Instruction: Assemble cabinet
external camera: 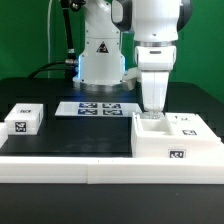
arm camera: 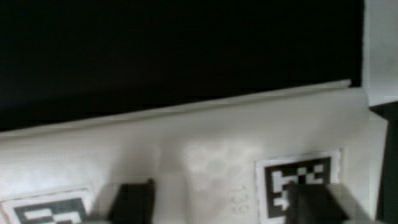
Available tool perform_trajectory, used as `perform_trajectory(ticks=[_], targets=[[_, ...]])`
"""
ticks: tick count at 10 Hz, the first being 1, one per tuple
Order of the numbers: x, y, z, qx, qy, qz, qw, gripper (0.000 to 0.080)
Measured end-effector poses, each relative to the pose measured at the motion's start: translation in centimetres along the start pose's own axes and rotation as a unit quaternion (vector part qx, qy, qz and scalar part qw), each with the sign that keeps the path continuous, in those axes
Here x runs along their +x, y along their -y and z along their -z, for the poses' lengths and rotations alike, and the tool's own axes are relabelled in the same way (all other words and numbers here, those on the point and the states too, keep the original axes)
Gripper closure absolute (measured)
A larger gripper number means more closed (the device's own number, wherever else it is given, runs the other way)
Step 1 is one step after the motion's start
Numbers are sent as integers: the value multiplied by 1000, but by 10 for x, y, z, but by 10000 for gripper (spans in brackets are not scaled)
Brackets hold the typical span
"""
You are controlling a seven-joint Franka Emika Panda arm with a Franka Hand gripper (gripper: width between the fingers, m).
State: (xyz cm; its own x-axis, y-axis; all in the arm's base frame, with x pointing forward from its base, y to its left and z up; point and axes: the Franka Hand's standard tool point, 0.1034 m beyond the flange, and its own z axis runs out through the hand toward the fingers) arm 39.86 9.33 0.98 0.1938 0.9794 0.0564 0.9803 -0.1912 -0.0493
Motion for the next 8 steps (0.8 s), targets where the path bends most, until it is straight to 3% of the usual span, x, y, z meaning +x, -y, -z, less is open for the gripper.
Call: perform_trajectory(ticks=[1, 2, 8], targets=[[1, 1, 0, 1, 0, -1, 1000, 591], [1, 1, 0, 0, 0, -1, 1000, 718], [1, -1, 3, 0, 1, -1, 1000, 731]])
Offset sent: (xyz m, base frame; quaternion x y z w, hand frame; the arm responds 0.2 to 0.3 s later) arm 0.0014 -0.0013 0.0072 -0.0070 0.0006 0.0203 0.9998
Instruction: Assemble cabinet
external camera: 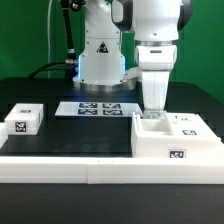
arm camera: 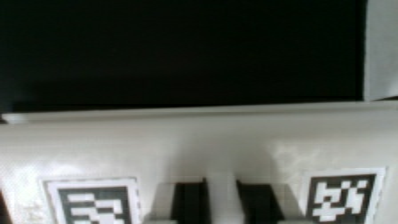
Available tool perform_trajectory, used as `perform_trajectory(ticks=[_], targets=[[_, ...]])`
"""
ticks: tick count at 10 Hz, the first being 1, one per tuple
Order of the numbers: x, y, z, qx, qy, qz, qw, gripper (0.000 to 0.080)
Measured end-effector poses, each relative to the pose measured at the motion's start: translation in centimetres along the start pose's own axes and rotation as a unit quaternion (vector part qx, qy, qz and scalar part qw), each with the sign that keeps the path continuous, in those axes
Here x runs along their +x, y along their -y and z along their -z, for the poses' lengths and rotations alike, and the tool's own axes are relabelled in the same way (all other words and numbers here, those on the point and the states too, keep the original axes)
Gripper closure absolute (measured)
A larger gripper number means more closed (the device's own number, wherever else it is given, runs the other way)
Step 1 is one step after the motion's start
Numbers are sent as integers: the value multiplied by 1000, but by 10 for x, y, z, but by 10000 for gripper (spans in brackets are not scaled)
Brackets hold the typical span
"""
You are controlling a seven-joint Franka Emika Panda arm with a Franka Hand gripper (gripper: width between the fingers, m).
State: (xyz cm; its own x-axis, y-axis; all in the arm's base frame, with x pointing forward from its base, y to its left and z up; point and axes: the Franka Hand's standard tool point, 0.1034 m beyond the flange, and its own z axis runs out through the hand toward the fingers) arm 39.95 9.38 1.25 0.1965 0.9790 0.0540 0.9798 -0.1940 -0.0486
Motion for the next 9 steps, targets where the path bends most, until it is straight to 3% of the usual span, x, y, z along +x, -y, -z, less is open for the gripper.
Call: perform_trajectory(ticks=[1, 2, 4, 9], targets=[[-2, -1, 13, 5, 11, -1, 1000, 731], [-3, -5, 27, 0, 18, 0, 1000, 729], [-7, -10, 41, 1, 28, -2, 1000, 729], [-13, -33, 47, -2, 27, -12, 1000, 729]])
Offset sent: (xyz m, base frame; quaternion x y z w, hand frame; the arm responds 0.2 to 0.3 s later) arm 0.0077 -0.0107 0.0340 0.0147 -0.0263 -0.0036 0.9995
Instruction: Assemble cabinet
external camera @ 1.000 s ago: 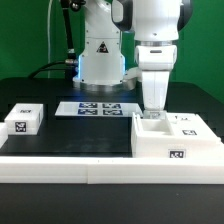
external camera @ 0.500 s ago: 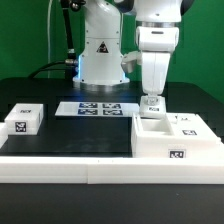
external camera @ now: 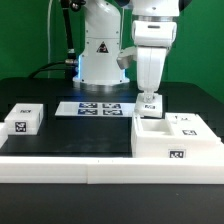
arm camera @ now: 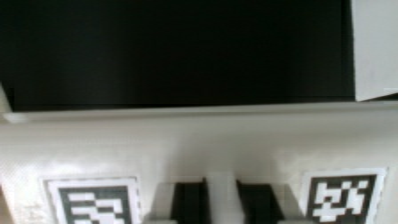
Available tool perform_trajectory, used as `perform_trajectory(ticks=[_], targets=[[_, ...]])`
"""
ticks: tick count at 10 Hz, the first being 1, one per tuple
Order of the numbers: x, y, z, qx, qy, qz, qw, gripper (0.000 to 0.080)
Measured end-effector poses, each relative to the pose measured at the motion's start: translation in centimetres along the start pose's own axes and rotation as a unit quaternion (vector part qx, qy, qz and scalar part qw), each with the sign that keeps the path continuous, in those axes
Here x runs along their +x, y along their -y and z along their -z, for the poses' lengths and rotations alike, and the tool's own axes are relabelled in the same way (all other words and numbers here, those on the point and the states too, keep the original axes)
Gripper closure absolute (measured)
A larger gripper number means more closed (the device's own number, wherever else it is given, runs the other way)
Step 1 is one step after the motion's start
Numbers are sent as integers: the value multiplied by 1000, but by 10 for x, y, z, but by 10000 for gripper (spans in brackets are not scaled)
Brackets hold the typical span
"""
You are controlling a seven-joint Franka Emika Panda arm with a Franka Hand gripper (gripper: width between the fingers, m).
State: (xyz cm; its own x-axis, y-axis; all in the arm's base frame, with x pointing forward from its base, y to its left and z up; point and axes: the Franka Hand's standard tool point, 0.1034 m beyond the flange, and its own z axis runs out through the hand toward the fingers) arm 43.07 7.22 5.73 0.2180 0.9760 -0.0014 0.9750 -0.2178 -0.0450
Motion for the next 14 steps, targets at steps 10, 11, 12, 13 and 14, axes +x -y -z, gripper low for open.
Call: perform_trajectory(ticks=[10, 11, 12, 13, 14], targets=[[6, -22, 8, -9, -3, -2, 1000, 729], [7, -25, 8, -10, -4, -3, 1000, 729], [7, -29, 8, -11, -5, -4, 1000, 729], [7, -30, 8, -12, -6, -5, 1000, 729], [7, -31, 8, -12, -6, -5, 1000, 729]])
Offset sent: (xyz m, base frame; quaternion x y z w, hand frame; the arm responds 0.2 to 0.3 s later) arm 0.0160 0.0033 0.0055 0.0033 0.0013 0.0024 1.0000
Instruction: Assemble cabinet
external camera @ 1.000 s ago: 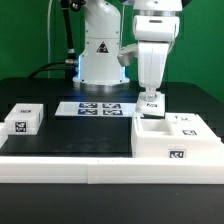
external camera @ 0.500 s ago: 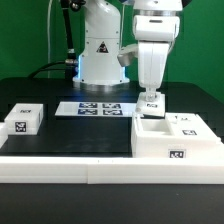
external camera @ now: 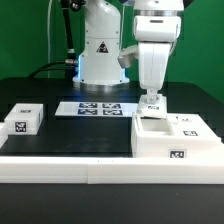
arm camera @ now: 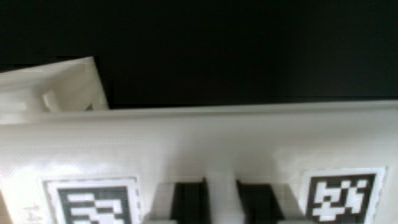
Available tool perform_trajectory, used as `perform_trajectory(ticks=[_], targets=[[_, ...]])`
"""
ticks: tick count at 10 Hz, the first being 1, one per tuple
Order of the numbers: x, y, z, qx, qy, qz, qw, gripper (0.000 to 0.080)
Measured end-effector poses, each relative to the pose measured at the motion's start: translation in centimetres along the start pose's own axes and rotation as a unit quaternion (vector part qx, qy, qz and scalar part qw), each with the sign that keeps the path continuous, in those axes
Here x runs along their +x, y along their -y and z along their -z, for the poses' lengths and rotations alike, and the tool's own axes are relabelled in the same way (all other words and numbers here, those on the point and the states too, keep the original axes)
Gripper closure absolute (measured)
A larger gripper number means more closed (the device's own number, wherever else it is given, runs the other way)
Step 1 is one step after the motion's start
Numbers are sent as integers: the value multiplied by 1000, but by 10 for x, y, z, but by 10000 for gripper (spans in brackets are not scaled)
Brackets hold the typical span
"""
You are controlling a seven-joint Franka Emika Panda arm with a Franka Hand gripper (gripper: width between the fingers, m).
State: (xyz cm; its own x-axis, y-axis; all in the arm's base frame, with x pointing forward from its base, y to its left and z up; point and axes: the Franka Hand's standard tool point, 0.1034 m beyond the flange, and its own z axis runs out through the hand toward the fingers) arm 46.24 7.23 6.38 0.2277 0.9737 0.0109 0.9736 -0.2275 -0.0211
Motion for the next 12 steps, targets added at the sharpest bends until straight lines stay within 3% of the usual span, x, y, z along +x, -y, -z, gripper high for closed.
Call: perform_trajectory(ticks=[7, 12], targets=[[-1, 7, 0, 1, 1, 2, 1000, 729], [0, 6, 0, -6, -3, 1, 1000, 729]])
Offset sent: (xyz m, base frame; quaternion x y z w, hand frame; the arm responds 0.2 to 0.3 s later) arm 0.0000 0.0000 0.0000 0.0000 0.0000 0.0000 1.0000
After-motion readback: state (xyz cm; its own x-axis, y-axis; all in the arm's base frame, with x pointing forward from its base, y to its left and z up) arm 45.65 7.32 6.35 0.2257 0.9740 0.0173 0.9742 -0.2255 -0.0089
